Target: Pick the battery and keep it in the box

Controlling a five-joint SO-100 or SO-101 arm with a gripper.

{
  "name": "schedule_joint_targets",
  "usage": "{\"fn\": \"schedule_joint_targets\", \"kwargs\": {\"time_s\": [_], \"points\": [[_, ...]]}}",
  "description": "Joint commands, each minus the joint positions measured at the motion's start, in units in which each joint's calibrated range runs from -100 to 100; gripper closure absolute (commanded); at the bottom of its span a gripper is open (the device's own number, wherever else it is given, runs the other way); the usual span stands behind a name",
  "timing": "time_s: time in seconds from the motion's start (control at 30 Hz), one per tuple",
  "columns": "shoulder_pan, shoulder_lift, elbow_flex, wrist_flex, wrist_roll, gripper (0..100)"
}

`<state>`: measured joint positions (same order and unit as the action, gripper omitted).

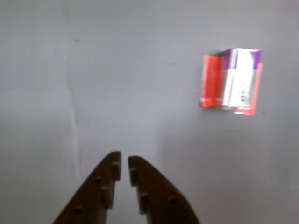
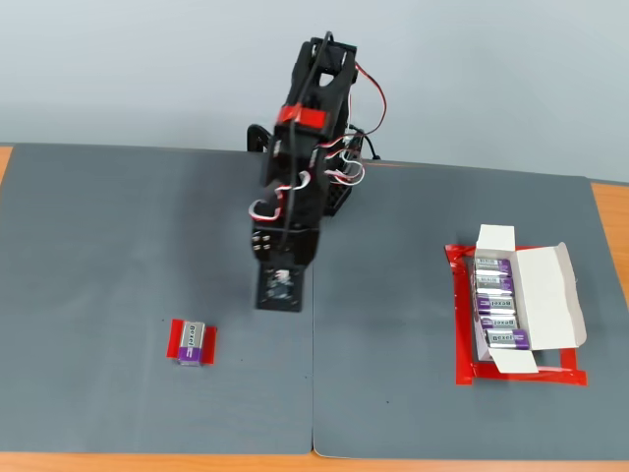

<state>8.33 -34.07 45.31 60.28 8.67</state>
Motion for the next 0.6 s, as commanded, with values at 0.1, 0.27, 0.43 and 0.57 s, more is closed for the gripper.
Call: {"fn": "schedule_joint_targets", "kwargs": {"time_s": [0.1,0.27,0.43,0.57], "points": [[6.7,8.2,-8.5,-4.9,4.6,98],[11.1,13.3,-9.7,-14.3,4.7,98],[12.2,17.9,-9.8,-17.2,9.9,98],[12.2,20.1,-10.3,-17.2,10.7,98]]}}
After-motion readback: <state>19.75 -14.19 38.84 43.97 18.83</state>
